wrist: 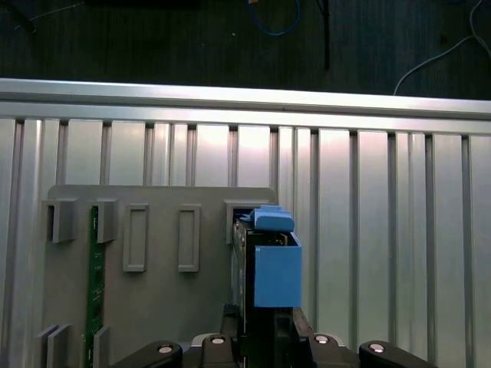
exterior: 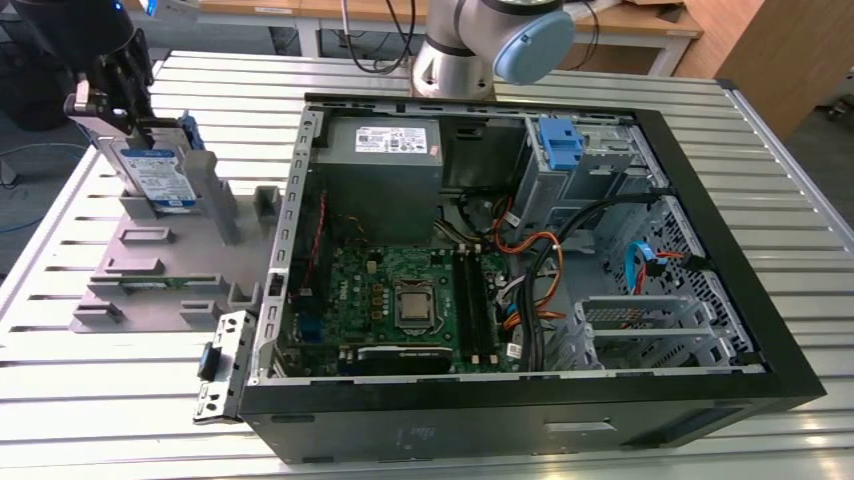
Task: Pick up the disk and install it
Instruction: 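Pick up the disk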
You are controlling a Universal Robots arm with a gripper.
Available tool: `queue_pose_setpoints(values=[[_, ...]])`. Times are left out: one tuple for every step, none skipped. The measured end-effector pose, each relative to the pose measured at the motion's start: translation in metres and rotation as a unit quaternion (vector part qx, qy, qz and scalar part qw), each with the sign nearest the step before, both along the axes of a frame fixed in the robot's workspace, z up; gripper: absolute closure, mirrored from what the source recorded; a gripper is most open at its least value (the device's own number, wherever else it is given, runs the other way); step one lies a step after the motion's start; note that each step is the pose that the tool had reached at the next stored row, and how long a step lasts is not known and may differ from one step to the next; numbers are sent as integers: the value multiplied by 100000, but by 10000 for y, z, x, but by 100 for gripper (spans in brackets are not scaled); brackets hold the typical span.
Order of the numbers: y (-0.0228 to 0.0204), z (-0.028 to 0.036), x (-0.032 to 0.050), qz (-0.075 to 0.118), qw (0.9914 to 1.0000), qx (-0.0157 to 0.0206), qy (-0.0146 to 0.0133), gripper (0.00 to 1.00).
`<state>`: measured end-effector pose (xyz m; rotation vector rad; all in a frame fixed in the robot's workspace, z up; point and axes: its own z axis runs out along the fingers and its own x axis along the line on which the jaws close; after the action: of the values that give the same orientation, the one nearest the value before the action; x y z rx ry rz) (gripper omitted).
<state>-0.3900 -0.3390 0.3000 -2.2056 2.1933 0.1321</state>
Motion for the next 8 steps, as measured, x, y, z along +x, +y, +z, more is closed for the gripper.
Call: queue_pose_setpoints(values=[[0,0,0,1,100000,0,-1,65],[0,0,0,-183,100000,2,-1,65],[0,-1,0,-803,99997,4,-6,65],[0,-1,1,-1111,99994,4,-5,65],[0,-1,1,-1127,99994,5,-7,65],[0,-1,0,-1151,99993,3,-5,65],[0,-1,0,-1170,99993,2,-3,65],[0,-1,0,-1174,99993,1,-3,65]])
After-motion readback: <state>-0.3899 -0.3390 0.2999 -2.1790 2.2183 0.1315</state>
